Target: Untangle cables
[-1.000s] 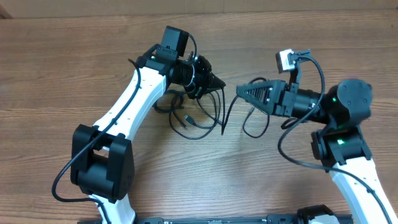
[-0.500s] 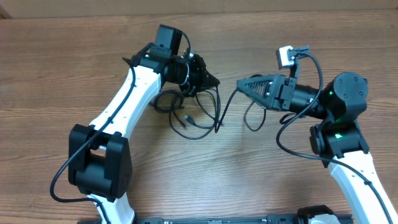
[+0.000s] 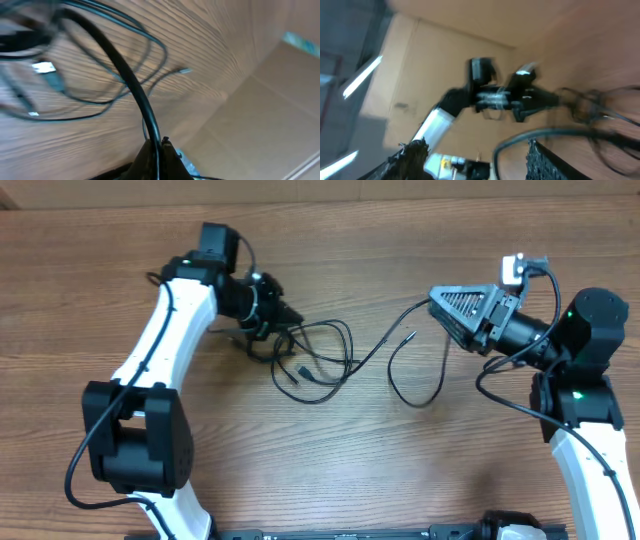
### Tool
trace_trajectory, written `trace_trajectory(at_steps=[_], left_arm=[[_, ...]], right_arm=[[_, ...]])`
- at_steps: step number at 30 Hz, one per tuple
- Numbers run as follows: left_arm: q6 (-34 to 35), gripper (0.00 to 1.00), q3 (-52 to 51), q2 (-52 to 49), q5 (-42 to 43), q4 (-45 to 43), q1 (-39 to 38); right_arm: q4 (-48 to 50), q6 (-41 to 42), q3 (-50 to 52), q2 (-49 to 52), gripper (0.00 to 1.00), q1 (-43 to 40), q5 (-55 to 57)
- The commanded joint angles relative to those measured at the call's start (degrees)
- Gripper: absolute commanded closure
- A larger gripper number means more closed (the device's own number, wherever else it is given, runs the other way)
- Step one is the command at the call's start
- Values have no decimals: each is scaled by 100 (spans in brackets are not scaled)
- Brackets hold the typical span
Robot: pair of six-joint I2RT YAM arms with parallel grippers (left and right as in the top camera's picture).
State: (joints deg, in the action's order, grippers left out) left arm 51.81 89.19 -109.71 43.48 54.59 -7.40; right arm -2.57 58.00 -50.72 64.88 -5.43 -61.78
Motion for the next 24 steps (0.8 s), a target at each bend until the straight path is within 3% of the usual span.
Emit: trace_trajectory(at_steps=[1, 6, 11, 18, 24], left_arm=[[-378, 96, 101, 24, -319, 173, 131], [-916, 96, 101, 24, -328, 304, 140], [-1069, 96, 98, 24, -592, 400, 57], [-1071, 93, 98, 24, -1954, 557, -125], [-1150, 96, 96, 22, -1504, 511, -332]], right_arm=[[-664, -1091, -79, -24, 35, -125, 669], [-2052, -1698, -79, -24, 30, -133, 1847], [-2621, -1912, -79, -24, 28, -133, 1810], [-2712, -2061, -79, -24, 26, -127, 1298], [-2710, -2374, -79, -20, 26, 317, 1360]])
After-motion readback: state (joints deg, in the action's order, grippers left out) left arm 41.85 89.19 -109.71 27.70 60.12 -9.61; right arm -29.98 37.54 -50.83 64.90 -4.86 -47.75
